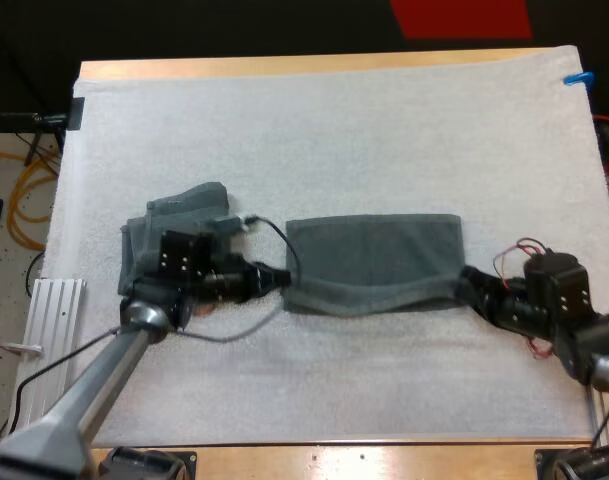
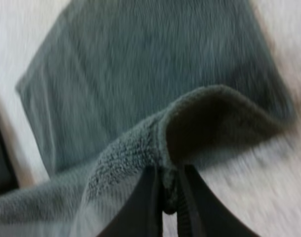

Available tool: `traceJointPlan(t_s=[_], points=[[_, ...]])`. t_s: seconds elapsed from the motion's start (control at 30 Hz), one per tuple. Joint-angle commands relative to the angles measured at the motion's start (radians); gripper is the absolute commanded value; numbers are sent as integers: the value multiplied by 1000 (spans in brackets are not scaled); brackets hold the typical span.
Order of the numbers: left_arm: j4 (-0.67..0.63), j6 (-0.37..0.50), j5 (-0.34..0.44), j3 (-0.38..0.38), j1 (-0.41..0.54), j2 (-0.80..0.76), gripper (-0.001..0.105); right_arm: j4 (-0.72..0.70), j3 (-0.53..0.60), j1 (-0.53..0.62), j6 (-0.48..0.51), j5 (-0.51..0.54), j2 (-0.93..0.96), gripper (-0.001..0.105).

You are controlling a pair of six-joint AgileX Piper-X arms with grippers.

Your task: Pick towel from pile fold and stack

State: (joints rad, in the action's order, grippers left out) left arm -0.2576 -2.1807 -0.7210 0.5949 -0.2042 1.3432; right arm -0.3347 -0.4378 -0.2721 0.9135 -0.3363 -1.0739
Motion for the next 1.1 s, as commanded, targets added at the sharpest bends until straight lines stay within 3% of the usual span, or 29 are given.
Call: traceJointPlan(t_s=[0.0,0.13,0.43,0.67,0.9,0.97,1.07], points=[[76,-44,-57,6,20,27,0,84,-9,2,-21,11,-32,0],[137,-65,-110,57,65,142,0,224,-12,2,-57,29,-142,0],[167,-63,-99,159,68,292,0,368,-13,2,-73,103,-253,0],[182,-50,-99,171,68,300,0,436,-13,2,-80,152,-261,0],[145,111,-128,171,68,300,0,443,-15,2,-80,176,-261,0],[116,173,-121,171,61,297,4,443,-15,2,-80,177,-261,0],[70,265,-91,173,38,295,20,443,-15,2,-80,175,-261,0]])
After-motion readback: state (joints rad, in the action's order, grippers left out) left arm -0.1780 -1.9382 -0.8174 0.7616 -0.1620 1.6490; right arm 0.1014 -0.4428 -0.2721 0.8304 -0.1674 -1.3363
